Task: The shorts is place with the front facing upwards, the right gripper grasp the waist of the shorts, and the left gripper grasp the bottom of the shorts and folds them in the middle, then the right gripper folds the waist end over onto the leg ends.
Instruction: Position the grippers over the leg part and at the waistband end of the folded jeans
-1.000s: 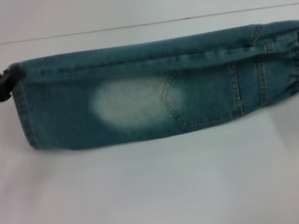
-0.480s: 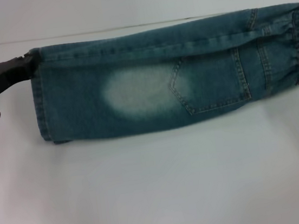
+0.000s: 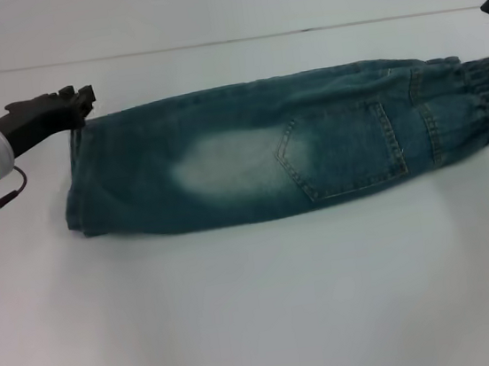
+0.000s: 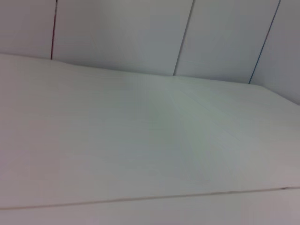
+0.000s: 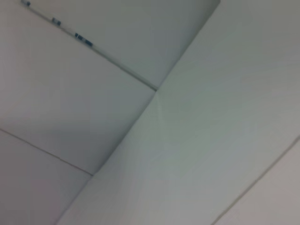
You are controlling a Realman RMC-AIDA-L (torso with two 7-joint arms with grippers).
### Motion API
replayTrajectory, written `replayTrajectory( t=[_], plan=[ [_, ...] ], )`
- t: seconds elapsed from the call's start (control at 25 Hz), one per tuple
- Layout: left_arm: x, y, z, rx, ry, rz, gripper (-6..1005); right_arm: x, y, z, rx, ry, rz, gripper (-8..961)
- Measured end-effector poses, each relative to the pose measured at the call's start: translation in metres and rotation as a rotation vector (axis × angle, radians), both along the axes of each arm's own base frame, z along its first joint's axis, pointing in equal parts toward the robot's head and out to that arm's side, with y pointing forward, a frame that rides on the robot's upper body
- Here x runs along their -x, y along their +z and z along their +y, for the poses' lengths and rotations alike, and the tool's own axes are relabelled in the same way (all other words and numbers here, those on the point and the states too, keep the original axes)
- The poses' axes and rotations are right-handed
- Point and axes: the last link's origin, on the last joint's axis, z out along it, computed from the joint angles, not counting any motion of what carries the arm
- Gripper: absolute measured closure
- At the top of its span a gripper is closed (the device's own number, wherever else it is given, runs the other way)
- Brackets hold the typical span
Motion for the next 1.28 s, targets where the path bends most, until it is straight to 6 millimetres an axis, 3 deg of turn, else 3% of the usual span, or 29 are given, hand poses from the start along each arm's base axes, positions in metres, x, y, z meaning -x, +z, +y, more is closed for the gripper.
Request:
replayTrajectory(
  t=[0.28, 0.56, 0.72, 0.88, 1.28],
  plan=[
    [-0.005, 0.009, 0.000, -0.022, -0.022, -0.033, 560, -0.011, 0.011, -0.012, -0.003, 0.027, -0.087, 516],
    [-0.009, 0.010, -0.022, 0.003, -0.108, -0.165, 440, -0.029, 0.003, -0.057, 0.016, 0.110, -0.151, 279],
    [-0.007, 0.005, -0.032, 0.018, -0.122, -0.210, 371, -0.032, -0.004, -0.073, 0.037, 0.134, -0.155, 244],
    [-0.009, 0.000, -0.039, 0.045, -0.153, -0.224, 371, -0.034, -0.009, -0.076, 0.053, 0.129, -0.156, 159],
    [-0.010, -0.010, -0.045, 0.077, -0.177, -0.213, 372, -0.026, -0.025, -0.060, 0.116, 0.108, -0.193, 162]
  ],
)
